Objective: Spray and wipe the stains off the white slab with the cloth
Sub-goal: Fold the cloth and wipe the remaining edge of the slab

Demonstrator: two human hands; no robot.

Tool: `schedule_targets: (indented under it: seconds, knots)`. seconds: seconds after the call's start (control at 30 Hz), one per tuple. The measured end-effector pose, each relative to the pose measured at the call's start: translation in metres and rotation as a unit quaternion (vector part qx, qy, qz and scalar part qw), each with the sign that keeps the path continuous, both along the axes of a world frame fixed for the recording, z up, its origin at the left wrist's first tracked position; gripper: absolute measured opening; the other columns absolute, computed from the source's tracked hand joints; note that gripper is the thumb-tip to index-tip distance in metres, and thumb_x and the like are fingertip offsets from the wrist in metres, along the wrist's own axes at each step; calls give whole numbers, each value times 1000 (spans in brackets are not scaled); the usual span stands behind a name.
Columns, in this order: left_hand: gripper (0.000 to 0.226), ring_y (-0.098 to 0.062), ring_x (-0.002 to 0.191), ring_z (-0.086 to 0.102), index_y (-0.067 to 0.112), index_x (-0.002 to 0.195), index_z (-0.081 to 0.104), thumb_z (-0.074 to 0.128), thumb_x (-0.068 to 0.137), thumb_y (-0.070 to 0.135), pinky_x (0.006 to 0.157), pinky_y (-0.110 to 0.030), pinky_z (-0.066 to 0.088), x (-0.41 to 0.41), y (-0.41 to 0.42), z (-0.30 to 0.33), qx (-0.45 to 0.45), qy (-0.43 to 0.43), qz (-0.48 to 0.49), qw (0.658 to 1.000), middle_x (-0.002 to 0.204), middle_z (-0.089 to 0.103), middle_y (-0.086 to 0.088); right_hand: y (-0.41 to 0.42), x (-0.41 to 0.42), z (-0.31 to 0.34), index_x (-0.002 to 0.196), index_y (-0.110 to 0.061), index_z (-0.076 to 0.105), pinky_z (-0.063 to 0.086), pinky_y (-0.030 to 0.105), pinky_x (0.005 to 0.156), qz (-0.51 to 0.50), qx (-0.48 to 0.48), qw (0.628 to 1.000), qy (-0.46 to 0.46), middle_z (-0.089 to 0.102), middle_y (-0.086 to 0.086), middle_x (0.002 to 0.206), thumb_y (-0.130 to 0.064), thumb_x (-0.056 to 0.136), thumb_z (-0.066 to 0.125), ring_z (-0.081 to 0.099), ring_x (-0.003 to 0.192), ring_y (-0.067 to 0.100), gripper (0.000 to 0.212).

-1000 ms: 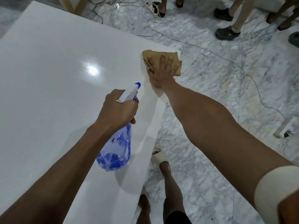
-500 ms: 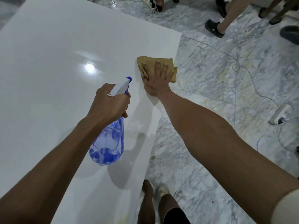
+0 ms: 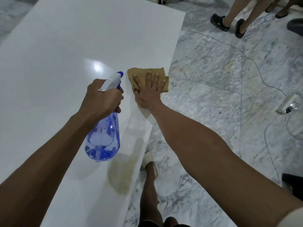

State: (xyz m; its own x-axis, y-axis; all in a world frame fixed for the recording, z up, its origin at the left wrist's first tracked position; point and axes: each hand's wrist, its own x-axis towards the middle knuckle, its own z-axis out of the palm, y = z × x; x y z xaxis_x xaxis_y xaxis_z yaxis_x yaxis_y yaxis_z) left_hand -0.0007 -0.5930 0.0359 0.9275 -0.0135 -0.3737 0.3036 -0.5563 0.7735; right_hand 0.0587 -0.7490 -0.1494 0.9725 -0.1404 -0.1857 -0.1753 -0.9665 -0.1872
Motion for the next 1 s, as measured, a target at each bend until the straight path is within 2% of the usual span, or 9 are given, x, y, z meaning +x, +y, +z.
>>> schedule_targets:
  seconds: [0.07,0.13,0.3,0.43,0.6,0.7,0.8,0.93,1.0]
  knots:
    - [27,-18,50,66,6,90,70,54,70,13,59,-33,58,-27,18,-3,3,-2,13,1000,90,74,-23,18,-29,-4,157,-43,9,-16,68,113,1,12,1000,-25,-2,16,167,-59,97,10,-11,150,47,62]
    - [24,-14,46,64,4,96,70,54,78,6,56,-28,53,-54,38,-4,11,-5,21,1000,92,75,-19,34,-53,-6,157,-43,9,-15,68,113,6,14,1000,-27,-2,16,167,-57,100,15,-11,150,47,59]
    - [27,-25,62,69,2,96,69,53,75,8,60,-31,54,-116,82,5,9,-11,39,999,90,74,-18,74,-116,-1,157,-44,7,-13,68,115,10,14,1000,-13,-3,14,167,-55,103,23,-13,150,45,57]
    - [22,-13,45,62,3,93,69,52,80,2,54,-27,52,-158,109,8,23,-15,42,999,90,75,-17,100,-159,-2,157,-45,5,-14,68,114,11,13,1000,-6,-6,14,167,-55,103,23,-14,150,45,58]
    - [23,-16,46,63,1,96,69,51,82,-2,56,-28,52,-202,135,5,24,-17,41,999,89,74,-17,130,-209,-3,156,-45,4,-15,68,114,2,12,1000,-1,-5,14,167,-56,103,22,-14,150,45,58]
    - [25,-22,53,65,1,98,69,52,81,-1,59,-30,54,-232,156,3,17,-22,36,999,91,75,-17,149,-242,-1,156,-45,3,-13,68,114,0,14,1000,-3,-6,14,167,-56,103,22,-15,150,45,58]
    - [28,-22,56,65,2,103,69,53,80,-2,56,-29,55,-268,182,2,10,-23,26,999,93,74,-17,171,-281,-1,156,-45,3,-12,68,114,-7,12,1000,-2,-6,13,167,-57,103,21,-15,150,45,58]
    - [28,-23,55,65,3,100,69,54,77,8,60,-33,57,-325,221,2,-5,-26,-6,1000,93,74,-21,206,-335,-3,156,-46,6,-12,68,114,-17,3,1000,-13,-4,13,167,-56,102,21,-12,150,45,57]
    - [30,-26,59,67,5,96,69,54,71,14,63,-35,59,-352,237,1,-10,-22,-19,1000,91,74,-22,220,-360,-6,156,-46,11,-14,68,114,-28,5,999,-30,0,14,167,-59,99,15,-9,151,46,58]
